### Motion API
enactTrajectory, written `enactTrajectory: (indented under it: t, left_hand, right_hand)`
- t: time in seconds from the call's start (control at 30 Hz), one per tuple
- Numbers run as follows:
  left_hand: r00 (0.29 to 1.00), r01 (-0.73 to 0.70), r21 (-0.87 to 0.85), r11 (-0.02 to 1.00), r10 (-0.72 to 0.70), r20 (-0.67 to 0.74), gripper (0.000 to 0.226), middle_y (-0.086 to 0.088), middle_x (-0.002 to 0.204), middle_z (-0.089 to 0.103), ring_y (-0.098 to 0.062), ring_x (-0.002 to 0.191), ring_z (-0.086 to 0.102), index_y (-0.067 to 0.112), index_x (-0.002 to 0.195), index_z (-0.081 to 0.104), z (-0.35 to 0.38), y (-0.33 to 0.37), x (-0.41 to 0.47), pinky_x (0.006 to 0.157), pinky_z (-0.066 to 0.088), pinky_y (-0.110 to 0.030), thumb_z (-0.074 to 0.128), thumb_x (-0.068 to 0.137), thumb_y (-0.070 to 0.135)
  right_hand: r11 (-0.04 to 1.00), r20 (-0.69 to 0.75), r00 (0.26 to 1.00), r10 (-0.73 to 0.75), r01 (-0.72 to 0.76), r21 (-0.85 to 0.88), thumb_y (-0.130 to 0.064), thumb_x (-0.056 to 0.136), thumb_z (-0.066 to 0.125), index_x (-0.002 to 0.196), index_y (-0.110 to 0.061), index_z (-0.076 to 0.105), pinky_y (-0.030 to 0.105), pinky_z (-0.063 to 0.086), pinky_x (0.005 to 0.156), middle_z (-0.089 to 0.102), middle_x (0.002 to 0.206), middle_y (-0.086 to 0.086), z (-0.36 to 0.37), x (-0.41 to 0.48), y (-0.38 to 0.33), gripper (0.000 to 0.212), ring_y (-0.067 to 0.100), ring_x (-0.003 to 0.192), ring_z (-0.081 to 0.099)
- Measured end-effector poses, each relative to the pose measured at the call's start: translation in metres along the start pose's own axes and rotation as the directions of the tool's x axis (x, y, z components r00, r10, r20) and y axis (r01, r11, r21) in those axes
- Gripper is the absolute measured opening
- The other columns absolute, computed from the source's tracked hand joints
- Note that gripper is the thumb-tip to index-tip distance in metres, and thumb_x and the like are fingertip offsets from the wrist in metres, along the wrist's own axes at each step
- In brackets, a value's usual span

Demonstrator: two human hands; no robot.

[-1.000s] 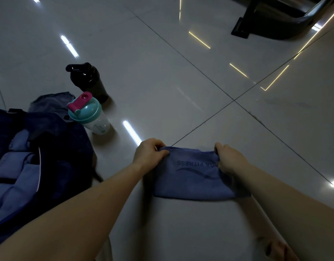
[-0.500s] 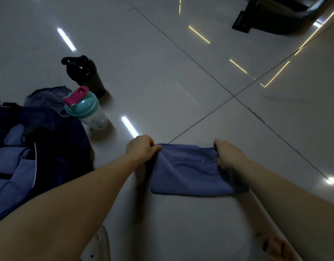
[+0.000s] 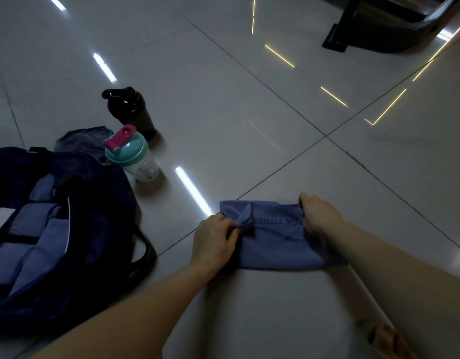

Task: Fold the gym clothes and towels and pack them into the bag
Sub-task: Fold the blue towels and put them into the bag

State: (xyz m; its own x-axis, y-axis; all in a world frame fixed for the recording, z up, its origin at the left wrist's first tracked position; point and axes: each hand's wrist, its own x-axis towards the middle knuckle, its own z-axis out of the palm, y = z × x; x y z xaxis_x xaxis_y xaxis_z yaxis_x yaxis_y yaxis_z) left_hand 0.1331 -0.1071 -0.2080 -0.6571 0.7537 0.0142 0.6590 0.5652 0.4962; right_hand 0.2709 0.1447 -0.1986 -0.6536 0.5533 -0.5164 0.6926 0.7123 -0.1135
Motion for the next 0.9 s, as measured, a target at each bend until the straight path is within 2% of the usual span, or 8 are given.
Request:
enactTrajectory:
  t: [0.2, 0.33, 0.4, 0.47, 0.53, 0.67, 0.77, 0.9]
  left_hand:
    - [0.893, 0.442, -0.238, 0.865, -0.448, 0.028, 0.014, 0.004, 0.083, 0.068, -0.019, 0.078, 0.063, 0.022, 0.078, 0.067, -0.019, -0.021, 0.029, 0.072, 0.051, -0.034, 0.067, 0.089, 0.031]
    - [0.858, 0.514, -0.336, 0.789, -0.481, 0.181, 0.01, 0.007, 0.072, 0.068, -0.019, 0.072, 0.066, 0.023, 0.075, 0.065, -0.014, -0.015, 0.031, 0.064, 0.048, -0.028, 0.068, 0.085, 0.027]
    - [0.839, 0.543, -0.352, 0.762, -0.502, 0.209, 0.011, 0.007, 0.088, 0.069, -0.02, 0.084, 0.066, 0.025, 0.094, 0.062, -0.007, -0.005, 0.026, 0.071, 0.049, -0.031, 0.068, 0.086, 0.028]
    - [0.891, 0.453, -0.213, 0.866, -0.439, 0.112, 0.036, 0.002, 0.111, 0.063, -0.022, 0.099, 0.061, 0.023, 0.116, 0.057, -0.004, -0.003, 0.023, 0.084, 0.051, -0.036, 0.071, 0.083, 0.031]
    - [0.99, 0.141, 0.057, 0.988, -0.141, -0.004, 0.048, -0.006, 0.126, 0.056, -0.027, 0.11, 0.054, 0.019, 0.126, 0.055, 0.0, -0.005, 0.023, 0.094, 0.047, -0.041, 0.071, 0.082, 0.029]
    - [0.927, -0.374, 0.186, 0.909, 0.358, 0.112, 0.057, -0.015, 0.148, 0.049, -0.035, 0.132, 0.047, 0.009, 0.141, 0.052, 0.024, 0.009, 0.017, 0.116, 0.026, -0.041, 0.053, 0.09, 0.034]
    - [0.919, -0.356, 0.203, 0.912, 0.303, 0.253, 0.07, -0.012, 0.166, 0.022, -0.028, 0.154, 0.019, 0.011, 0.159, 0.026, 0.053, 0.023, 0.015, 0.126, 0.002, -0.04, 0.034, 0.101, 0.047]
    - [0.953, -0.261, 0.227, 0.938, 0.213, 0.216, 0.073, -0.012, 0.166, 0.022, -0.028, 0.154, 0.019, 0.014, 0.161, 0.023, 0.069, 0.019, 0.02, 0.124, 0.004, -0.042, 0.03, 0.1, 0.054]
  right_hand:
    - [1.0, -0.022, 1.0, 0.006, -0.006, 0.008, -0.016, 0.091, 0.06, 0.103, -0.018, 0.032, 0.042, 0.042, 0.076, 0.048, 0.117, 0.018, 0.001, -0.003, -0.001, 0.031, 0.039, 0.104, 0.055]
    - [1.0, 0.005, 1.0, 0.011, -0.011, 0.014, -0.015, 0.091, 0.061, 0.106, -0.017, 0.033, 0.042, 0.042, 0.074, 0.047, 0.118, 0.018, -0.001, -0.004, -0.001, 0.031, 0.038, 0.102, 0.055]
    - [1.0, 0.021, 1.0, 0.017, -0.017, 0.011, -0.015, 0.091, 0.062, 0.112, -0.014, 0.037, 0.042, 0.044, 0.076, 0.047, 0.119, 0.019, -0.002, -0.003, -0.002, 0.033, 0.039, 0.103, 0.055]
    - [1.0, 0.032, 0.999, 0.024, -0.025, 0.01, -0.015, 0.09, 0.063, 0.117, -0.012, 0.039, 0.043, 0.045, 0.078, 0.047, 0.12, 0.019, -0.003, -0.002, -0.002, 0.036, 0.039, 0.105, 0.056]
    - [0.999, 0.029, 0.999, 0.029, -0.03, 0.021, -0.015, 0.091, 0.063, 0.119, -0.012, 0.04, 0.041, 0.043, 0.076, 0.047, 0.12, 0.019, -0.003, -0.003, -0.003, 0.036, 0.039, 0.106, 0.055]
    - [0.999, 0.015, 1.0, 0.028, -0.028, 0.022, -0.014, 0.092, 0.06, 0.12, -0.011, 0.041, 0.041, 0.042, 0.076, 0.048, 0.12, 0.02, -0.003, -0.007, -0.004, 0.034, 0.04, 0.106, 0.055]
    - [0.999, -0.112, 0.993, 0.029, -0.032, -0.028, -0.013, 0.092, 0.055, 0.119, -0.01, 0.045, 0.043, 0.046, 0.08, 0.05, 0.118, 0.017, 0.0, -0.021, -0.009, 0.029, 0.039, 0.108, 0.055]
    - [0.987, -0.337, 0.932, -0.136, 0.097, -0.128, -0.017, 0.088, 0.063, 0.138, -0.005, 0.053, 0.048, 0.048, 0.102, 0.05, 0.143, 0.02, 0.046, -0.043, -0.028, 0.053, 0.039, 0.129, 0.051]
